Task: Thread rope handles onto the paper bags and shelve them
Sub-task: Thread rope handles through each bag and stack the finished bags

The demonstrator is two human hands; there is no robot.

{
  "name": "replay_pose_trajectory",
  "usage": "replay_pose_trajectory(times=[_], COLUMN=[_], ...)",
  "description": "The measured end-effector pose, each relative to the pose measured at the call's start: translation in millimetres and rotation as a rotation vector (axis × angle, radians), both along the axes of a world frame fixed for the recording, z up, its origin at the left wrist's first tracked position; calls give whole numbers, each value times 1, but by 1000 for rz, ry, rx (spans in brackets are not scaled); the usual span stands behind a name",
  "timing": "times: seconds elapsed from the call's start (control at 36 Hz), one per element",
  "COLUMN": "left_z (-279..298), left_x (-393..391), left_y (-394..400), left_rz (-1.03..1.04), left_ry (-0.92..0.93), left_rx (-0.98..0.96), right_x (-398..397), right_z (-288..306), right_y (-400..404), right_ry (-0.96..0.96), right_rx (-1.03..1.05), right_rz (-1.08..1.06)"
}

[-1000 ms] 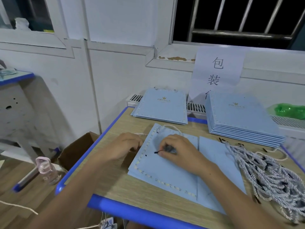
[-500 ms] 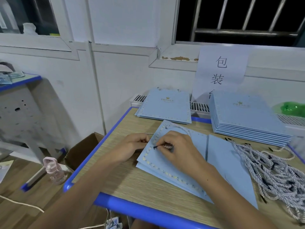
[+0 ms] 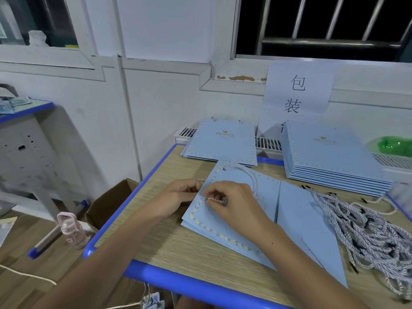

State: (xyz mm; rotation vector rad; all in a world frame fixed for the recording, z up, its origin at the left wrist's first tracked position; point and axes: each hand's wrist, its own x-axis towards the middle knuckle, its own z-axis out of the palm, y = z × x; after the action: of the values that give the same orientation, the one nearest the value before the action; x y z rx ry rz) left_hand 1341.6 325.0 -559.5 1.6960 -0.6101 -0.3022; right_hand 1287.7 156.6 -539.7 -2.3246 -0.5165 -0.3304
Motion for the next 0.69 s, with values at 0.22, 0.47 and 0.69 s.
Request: replay_pose_trajectory(times=[0.22, 0.47, 0.69], left_z=[8, 10, 11], left_x=[-8, -7, -6], left_y=[4, 0, -5], left_rz=[-88, -8, 33], left_ry=[-51, -37, 129], left_rx=[29, 52, -131], right_x=[1, 6, 7], right_z=[2, -4, -10], right_y=[-9, -12, -12], right_ry=[116, 138, 97], right_rx=[413, 366, 233], right_rz=[-65, 8, -10])
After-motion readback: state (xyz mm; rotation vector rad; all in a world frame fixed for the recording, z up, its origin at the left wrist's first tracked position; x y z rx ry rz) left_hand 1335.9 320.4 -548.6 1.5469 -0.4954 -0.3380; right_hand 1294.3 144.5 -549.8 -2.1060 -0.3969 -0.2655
